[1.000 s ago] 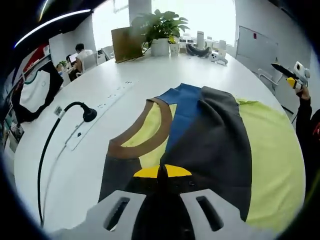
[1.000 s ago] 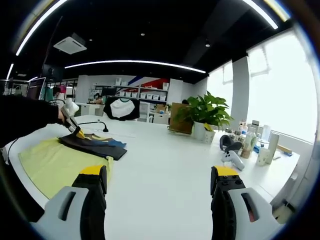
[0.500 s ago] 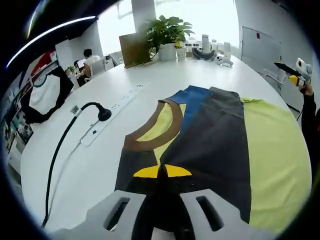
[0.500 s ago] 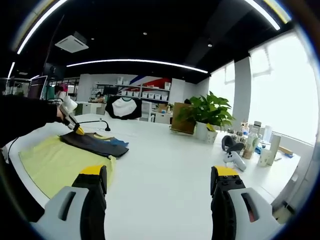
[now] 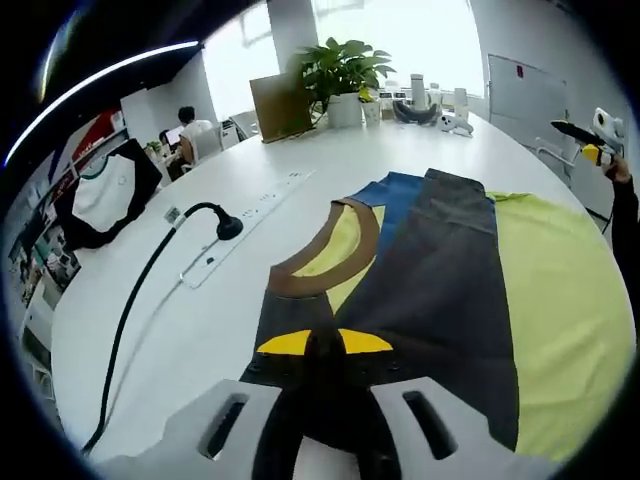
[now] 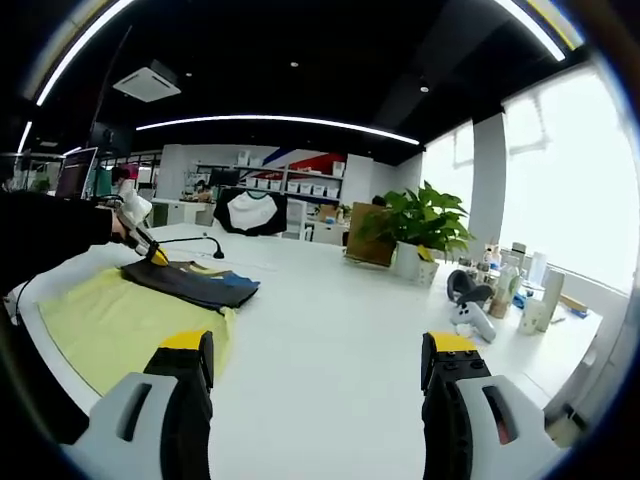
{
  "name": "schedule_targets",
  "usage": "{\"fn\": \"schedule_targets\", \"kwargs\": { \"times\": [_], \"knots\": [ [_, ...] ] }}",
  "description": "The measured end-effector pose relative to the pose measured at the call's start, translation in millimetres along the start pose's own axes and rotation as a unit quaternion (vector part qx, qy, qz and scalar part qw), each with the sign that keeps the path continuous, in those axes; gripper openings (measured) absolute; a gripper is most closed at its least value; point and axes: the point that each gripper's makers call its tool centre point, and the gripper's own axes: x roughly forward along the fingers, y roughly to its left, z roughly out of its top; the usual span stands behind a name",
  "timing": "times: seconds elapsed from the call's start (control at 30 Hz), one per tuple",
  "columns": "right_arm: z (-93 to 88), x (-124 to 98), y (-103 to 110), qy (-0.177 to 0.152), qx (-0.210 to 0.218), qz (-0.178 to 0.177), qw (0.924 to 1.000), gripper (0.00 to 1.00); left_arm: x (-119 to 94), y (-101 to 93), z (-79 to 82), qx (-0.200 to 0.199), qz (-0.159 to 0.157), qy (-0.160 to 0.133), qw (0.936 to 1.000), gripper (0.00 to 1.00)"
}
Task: Fold the garment on the visible template until the final outline fits inside the template.
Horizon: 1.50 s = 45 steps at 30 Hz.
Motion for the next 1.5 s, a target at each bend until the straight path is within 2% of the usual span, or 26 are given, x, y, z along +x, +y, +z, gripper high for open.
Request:
{"fn": "schedule_targets", "kwargs": {
  "times": [0.07,0.1,0.13,0.17,0.2,0.27,0.4,0.53,0.6,0.63,0.7,0.77,0.8,0.87,1.07,1.17,1.2,1.23,1.27,1.3,1.33,1.4,1.47,1.5],
  "knots": [
    [1.3,-0.2,-0.8,-0.002,0.000,-0.001,1.0000,0.88,-8.2,-1.5,-2.4,-0.010,-0.004,-0.001,0.9999,0.19],
    [1.3,0.3,-1.1,-0.002,0.000,-0.002,1.0000,0.88,-11.1,-4.4,-4.7,-0.003,-0.012,0.002,0.9999,0.18],
    [0.9,1.0,-1.0,-0.001,-0.001,-0.002,1.0000,0.88,-14.4,-1.9,-10.4,0.018,-0.008,0.014,0.9997,0.18],
    [-0.2,2.2,0.1,0.002,-0.002,-0.001,1.0000,0.88,-15.7,2.8,-15.2,0.021,0.000,0.024,0.9995,0.18],
    [-0.6,2.5,0.7,0.002,-0.003,0.001,1.0000,0.88,-16.4,5.9,-21.7,0.012,0.002,0.034,0.9993,0.18],
    [0.3,3.9,3.5,0.004,-0.003,0.005,1.0000,0.88,-18.1,12.0,-26.2,0.001,0.003,0.035,0.9994,0.19],
    [6.3,5.1,5.6,0.002,-0.005,0.007,1.0000,0.88,-20.1,19.5,-32.7,0.001,0.014,0.042,0.9990,0.19],
    [8.7,5.4,3.4,0.004,-0.003,0.003,1.0000,0.88,-24.5,24.9,-31.7,0.004,0.026,0.041,0.9988,0.18],
    [10.5,4.7,2.7,0.002,-0.002,0.001,1.0000,0.88,-24.1,24.5,-33.1,0.002,0.019,0.045,0.9988,0.09],
    [11.1,4.5,2.6,0.002,-0.003,0.001,1.0000,0.88,-23.3,17.3,-33.8,0.002,0.002,0.041,0.9991,0.02],
    [11.9,4.3,3.0,0.001,-0.002,0.000,1.0000,0.88,-25.6,16.8,-32.9,0.033,0.012,0.032,0.9989,0.01],
    [11.9,4.5,4.3,0.002,-0.002,0.002,1.0000,0.88,-27.1,18.6,-34.1,0.021,0.017,0.032,0.9991,0.01],
    [11.8,4.4,4.8,0.002,-0.003,0.003,1.0000,0.88,-28.9,23.9,-35.7,0.029,0.033,0.037,0.9983,0.01],
    [12.5,4.0,5.4,0.001,-0.003,0.003,1.0000,0.88,-30.0,23.4,-36.3,0.054,0.039,0.033,0.9973,0.01],
    [11.4,5.0,4.5,0.003,-0.003,0.000,1.0000,0.88,-29.5,28.5,-36.3,0.038,0.039,0.010,0.9985,0.01],
    [11.1,5.3,5.8,0.004,-0.004,0.001,1.0000,0.88,-34.0,30.1,-39.4,0.035,0.049,0.017,0.9980,0.03],
    [11.4,5.1,5.5,0.003,-0.003,0.000,1.0000,0.88,-38.8,32.6,-39.1,0.034,0.060,0.017,0.9975,0.05],
    [15.2,4.7,2.5,-0.008,0.004,-0.010,0.9999,0.87,-44.9,43.9,-39.8,0.039,0.103,0.025,0.9936,0.05],
    [16.8,3.7,0.7,-0.012,0.008,-0.013,0.9998,0.87,-54.9,56.4,-40.7,0.069,0.154,0.048,0.9844,0.05],
    [17.4,2.0,-1.4,-0.013,0.008,-0.016,0.9998,0.87,-56.9,54.4,-38.6,0.069,0.156,0.046,0.9842,0.05],
    [17.5,1.1,-2.3,-0.014,0.007,-0.018,0.9997,0.87,-58.3,50.7,-30.1,0.044,0.149,0.016,0.9877,0.06],
    [17.3,-0.6,-3.8,-0.015,0.005,-0.020,0.9997,0.87,-66.1,53.4,-25.9,0.019,0.167,0.005,0.9858,0.09],
    [17.4,-1.8,-6.0,-0.016,0.007,-0.022,0.9996,0.87,-74.4,51.0,-21.6,0.005,0.171,-0.002,0.9853,0.18],
    [17.7,-2.0,-6.4,-0.018,0.006,-0.023,0.9996,0.87,-79.5,48.7,-15.8,0.001,0.173,-0.017,0.9847,0.23]
  ]
}}
